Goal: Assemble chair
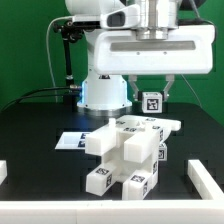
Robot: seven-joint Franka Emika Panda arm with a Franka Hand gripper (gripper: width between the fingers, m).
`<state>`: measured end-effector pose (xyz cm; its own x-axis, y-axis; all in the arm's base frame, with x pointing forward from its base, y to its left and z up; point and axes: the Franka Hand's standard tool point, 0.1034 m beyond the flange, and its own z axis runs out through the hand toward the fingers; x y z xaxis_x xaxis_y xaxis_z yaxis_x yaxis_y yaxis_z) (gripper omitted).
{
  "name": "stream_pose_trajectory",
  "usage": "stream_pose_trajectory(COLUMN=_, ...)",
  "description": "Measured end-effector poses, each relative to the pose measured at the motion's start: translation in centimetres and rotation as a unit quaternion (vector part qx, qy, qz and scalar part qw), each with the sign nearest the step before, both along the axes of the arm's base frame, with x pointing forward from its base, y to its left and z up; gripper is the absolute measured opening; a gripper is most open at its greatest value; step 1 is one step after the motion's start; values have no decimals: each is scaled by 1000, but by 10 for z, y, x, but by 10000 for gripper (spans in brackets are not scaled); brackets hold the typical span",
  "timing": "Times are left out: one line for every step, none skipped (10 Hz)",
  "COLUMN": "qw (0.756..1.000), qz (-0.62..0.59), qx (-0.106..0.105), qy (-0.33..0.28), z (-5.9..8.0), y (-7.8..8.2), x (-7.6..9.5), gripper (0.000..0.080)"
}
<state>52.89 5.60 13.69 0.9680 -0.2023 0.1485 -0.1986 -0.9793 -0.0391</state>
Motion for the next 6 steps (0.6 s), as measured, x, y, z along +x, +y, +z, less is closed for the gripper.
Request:
stream_pose_trajectory(qw=1000, qz=2, qx=-3, qy=-2, z=-5, y=1, x=0, gripper=284)
stream_pose_trajectory(qw=1000, qz=3, qx=-4, qy=-1, z=-5, y=0, x=0, gripper=284)
stream_pose_trajectory(qw=1000, qz=2, qx=-4, qy=0, z=-7, y=2, x=-2, gripper=284)
stream_pose_trajectory(qw=1000, qz=3, qx=-5, qy=3, z=-11, y=6, x=-3, gripper=284)
stream_pose_trajectory(qw=1000, qz=5, qx=-6, qy=0, z=-11, y=8, x=-3, gripper=284)
stream_pose_trajectory(qw=1000, qz=5, qx=-6, qy=-3, z=-11, y=7, x=-2, gripper=284)
